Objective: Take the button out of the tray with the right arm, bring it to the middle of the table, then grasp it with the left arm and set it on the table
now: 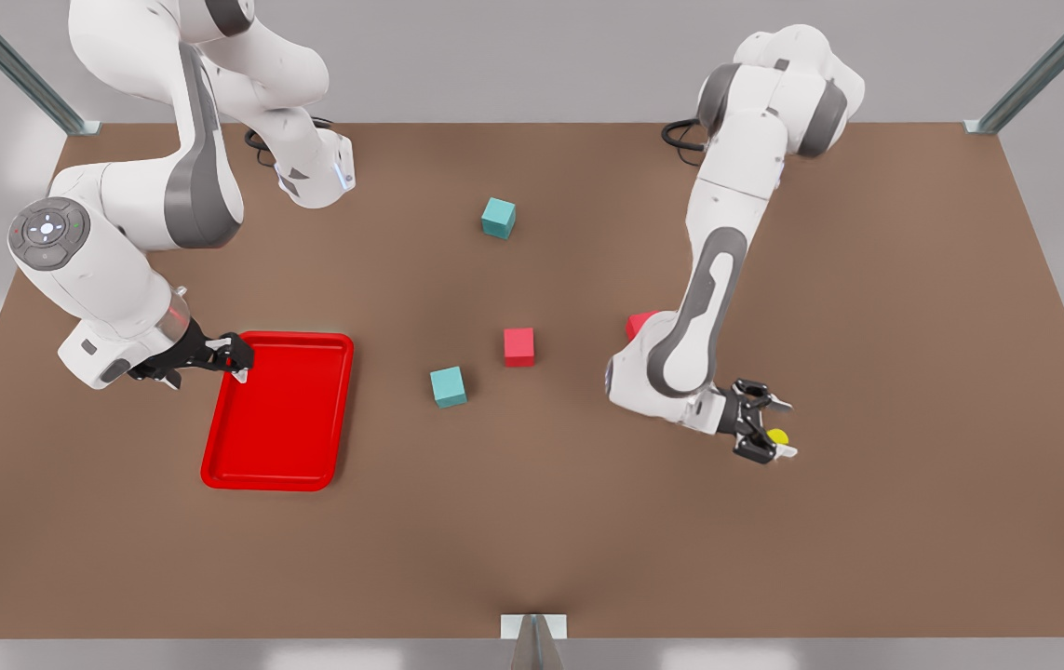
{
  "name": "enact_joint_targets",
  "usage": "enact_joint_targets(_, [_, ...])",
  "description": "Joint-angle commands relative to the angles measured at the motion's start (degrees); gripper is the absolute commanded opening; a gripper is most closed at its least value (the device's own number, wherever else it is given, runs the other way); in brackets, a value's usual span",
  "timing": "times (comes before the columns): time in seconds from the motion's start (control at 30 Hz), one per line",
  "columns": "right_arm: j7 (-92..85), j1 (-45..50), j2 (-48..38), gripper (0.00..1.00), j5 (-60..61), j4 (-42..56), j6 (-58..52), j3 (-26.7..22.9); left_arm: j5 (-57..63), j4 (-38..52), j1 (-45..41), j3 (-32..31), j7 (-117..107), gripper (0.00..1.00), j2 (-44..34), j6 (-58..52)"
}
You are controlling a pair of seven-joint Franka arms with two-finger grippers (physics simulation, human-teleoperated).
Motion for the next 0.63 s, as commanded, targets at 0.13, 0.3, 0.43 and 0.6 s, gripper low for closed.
enact_joint_targets(0.13, [-0.4,-0.1,1.0,1.0,0.6,0.7,2.0,0.1,-70.2,22.8,9.9,5.1,151.0,1.0,-13.1,-21.0])
enact_joint_targets(0.3, [0.1,0.2,5.5,1.0,0.3,0.9,2.0,0.0,-59.2,9.8,15.5,-3.9,149.9,1.0,-33.6,-16.5])
enact_joint_targets(0.43, [0.0,0.1,5.5,1.0,0.2,0.9,2.0,0.0,-59.0,-1.2,15.7,-4.5,156.3,1.0,-37.5,-9.2])
enact_joint_targets(0.6, [0.0,0.0,5.5,1.0,0.2,0.9,2.0,0.0,-59.3,-1.2,15.7,-4.5,158.2,1.0,-37.6,-9.6])
